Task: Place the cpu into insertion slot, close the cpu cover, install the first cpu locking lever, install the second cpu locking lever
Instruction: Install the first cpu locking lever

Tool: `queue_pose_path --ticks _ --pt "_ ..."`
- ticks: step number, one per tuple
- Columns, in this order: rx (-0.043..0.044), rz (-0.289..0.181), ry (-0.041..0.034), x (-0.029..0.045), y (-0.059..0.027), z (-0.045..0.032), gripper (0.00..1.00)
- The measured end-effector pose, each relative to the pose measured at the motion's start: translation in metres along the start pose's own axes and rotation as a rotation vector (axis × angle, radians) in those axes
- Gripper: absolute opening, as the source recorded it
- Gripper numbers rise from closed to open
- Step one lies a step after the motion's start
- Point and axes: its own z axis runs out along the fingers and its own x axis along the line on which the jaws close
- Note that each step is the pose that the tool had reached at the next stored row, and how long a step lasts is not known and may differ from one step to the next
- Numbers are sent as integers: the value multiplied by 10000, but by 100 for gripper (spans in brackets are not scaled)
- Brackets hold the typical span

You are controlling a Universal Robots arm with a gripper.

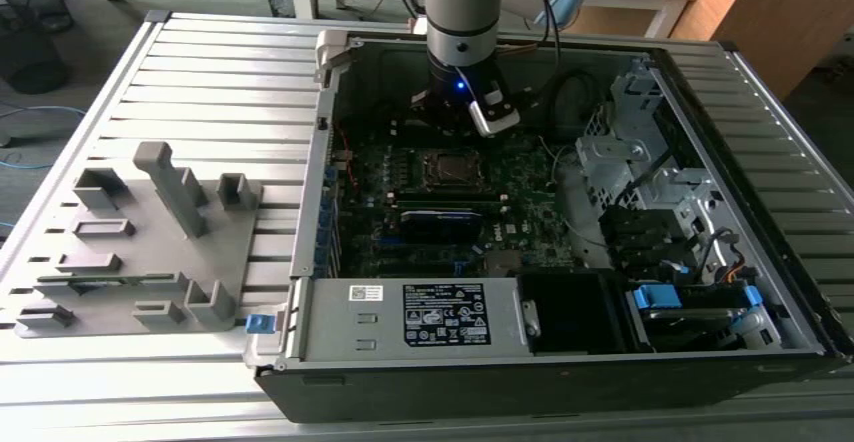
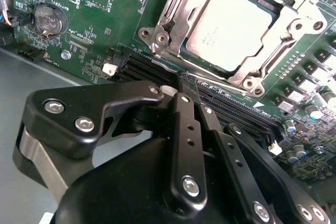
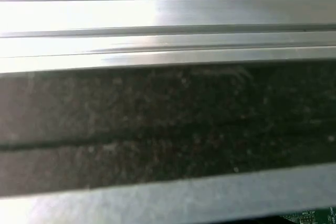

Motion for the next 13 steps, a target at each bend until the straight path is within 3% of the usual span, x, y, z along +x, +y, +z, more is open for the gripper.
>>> queue_pose_path --ticks 13 --pt "3 13 -3 -1 -9 -5 11"
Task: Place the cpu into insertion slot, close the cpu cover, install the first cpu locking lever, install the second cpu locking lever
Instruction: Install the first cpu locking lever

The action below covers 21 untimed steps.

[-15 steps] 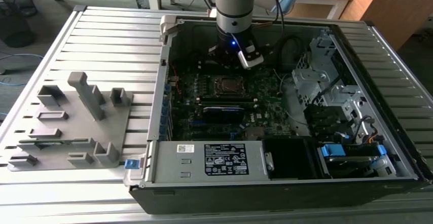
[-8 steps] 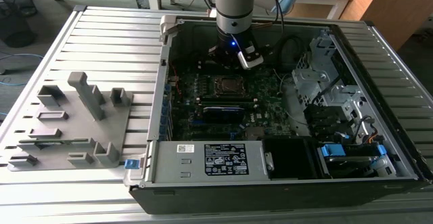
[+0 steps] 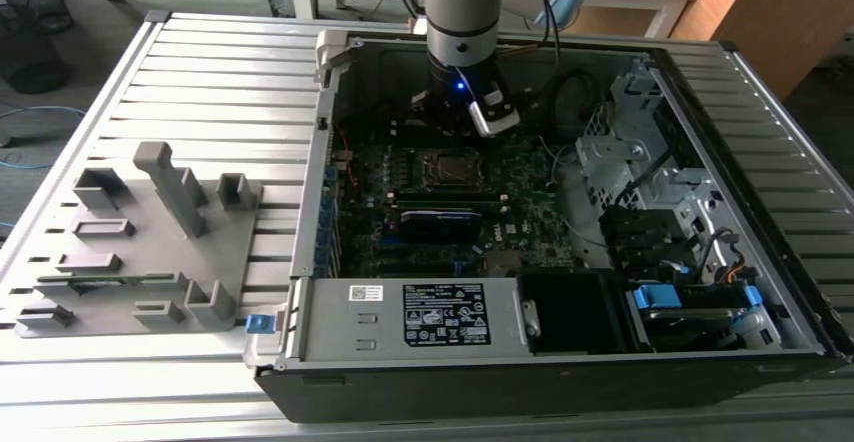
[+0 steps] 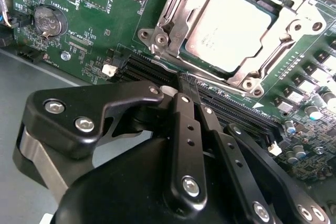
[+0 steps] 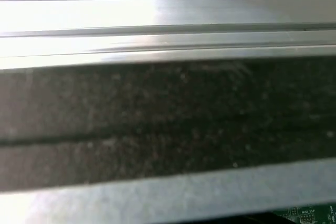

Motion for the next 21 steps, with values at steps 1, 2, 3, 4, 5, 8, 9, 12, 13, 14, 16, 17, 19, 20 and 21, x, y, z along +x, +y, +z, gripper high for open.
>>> queue_pose_path --ticks 1,2,3,4,5,8,9,12,13,14,16,17,19,20,21 --pt "1 0 0 -1 -6 -1 11" --pt "0 0 0 -1 -12 -2 11" --pt "0 -1 1 -2 -16 -3 11" --pt "0 0 0 -2 -17 -3 11" --pt "1 2 0 -2 -18 -3 11" --pt "2 0 0 -2 -20 1 11" --pt "4 0 1 -1 -21 3 11" --pt "12 -2 2 -1 -22 10 11" --pt "6 -2 0 0 -21 14 11" --pt "9 -1 0 0 -22 16 11" --pt "12 -1 0 0 -22 16 11" --pt "12 -2 0 0 -22 16 11" --pt "11 -2 -1 0 -23 17 11" --pt "10 0 -1 0 -24 17 11" --pt "10 -1 -1 -1 -25 17 11"
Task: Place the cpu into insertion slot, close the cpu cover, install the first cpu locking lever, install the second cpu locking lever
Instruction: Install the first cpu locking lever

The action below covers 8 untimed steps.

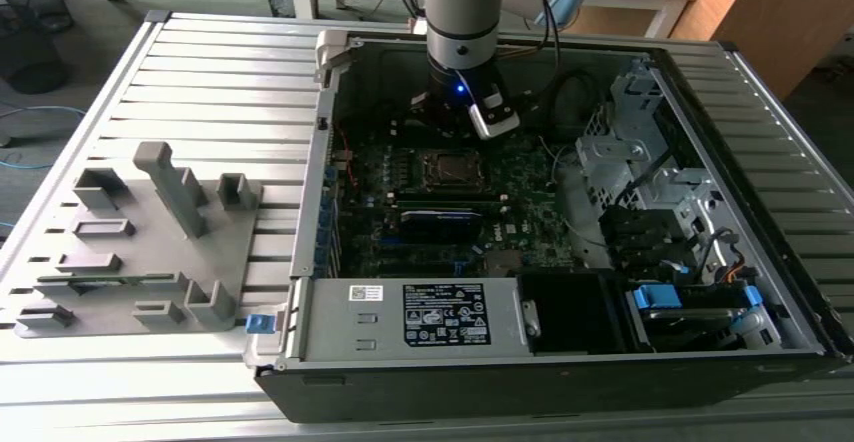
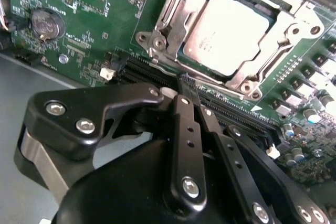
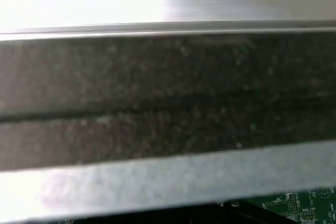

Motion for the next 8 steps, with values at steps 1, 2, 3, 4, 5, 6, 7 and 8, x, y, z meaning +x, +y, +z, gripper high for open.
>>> queue_pose_path --ticks 1,2,3,4,5,6,7,8 --pt "1 0 1 0 0 0 11" --pt "3 0 2 -1 -1 -3 11" --pt "6 -1 7 -2 -1 -9 11" --pt "5 0 11 -2 -1 -16 11" --pt "1 2 13 -3 1 -22 11" --pt "1 3 18 -4 2 -29 11" --pt "2 3 21 -4 3 -35 11" --pt "1 3 22 -5 4 -37 11"
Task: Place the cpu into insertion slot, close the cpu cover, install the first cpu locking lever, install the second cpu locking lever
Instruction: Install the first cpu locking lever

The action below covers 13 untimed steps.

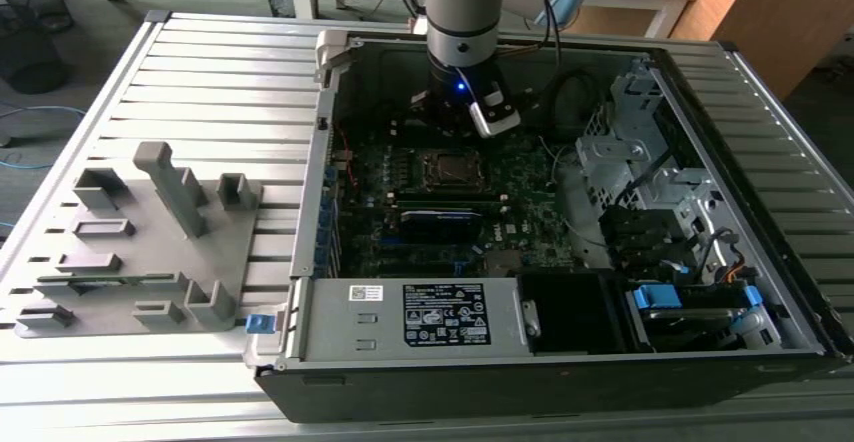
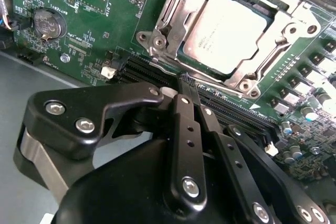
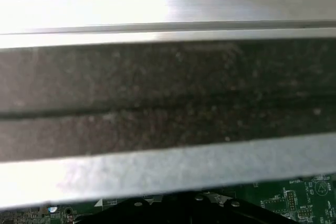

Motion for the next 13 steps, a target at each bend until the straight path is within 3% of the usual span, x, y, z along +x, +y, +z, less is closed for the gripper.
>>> queue_pose_path --ticks 13 --pt "2 1 6 -52 -24 1 11"
